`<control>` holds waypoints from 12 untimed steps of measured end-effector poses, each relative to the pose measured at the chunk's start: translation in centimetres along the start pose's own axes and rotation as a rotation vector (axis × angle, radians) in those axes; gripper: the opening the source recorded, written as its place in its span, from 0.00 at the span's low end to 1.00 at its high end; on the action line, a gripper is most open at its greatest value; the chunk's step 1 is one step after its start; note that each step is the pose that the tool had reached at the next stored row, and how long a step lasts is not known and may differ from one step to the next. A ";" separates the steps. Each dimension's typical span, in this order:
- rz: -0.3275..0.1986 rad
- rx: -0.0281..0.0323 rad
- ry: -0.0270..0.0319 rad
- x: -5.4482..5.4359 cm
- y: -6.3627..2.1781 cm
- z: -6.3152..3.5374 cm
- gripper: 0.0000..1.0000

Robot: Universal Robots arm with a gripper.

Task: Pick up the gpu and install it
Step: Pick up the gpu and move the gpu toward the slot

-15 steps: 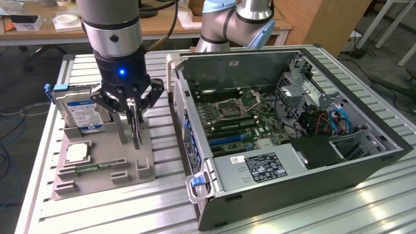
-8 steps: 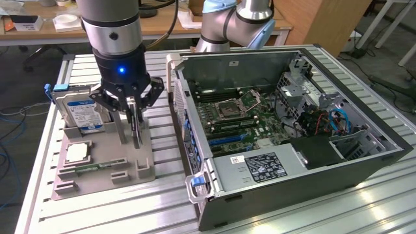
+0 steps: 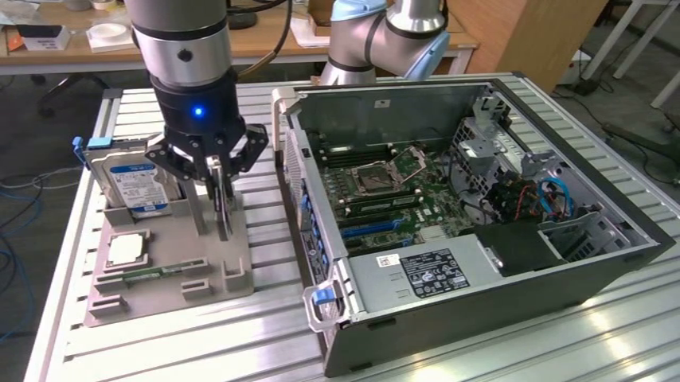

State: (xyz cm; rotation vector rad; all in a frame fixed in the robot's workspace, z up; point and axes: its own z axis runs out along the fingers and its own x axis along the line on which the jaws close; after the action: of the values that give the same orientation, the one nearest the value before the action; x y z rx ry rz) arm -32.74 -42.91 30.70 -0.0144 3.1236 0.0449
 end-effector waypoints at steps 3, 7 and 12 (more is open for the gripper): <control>0.000 0.0000 0.0000 0.0 0.01 -0.15 0.27; 0.000 0.0000 0.0000 0.0 0.01 -0.30 0.27; 0.000 0.0000 0.0000 0.0 0.01 -0.45 0.27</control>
State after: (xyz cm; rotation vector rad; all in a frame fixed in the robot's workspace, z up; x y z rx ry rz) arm -32.74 -42.91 31.15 -0.0144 3.1237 0.0449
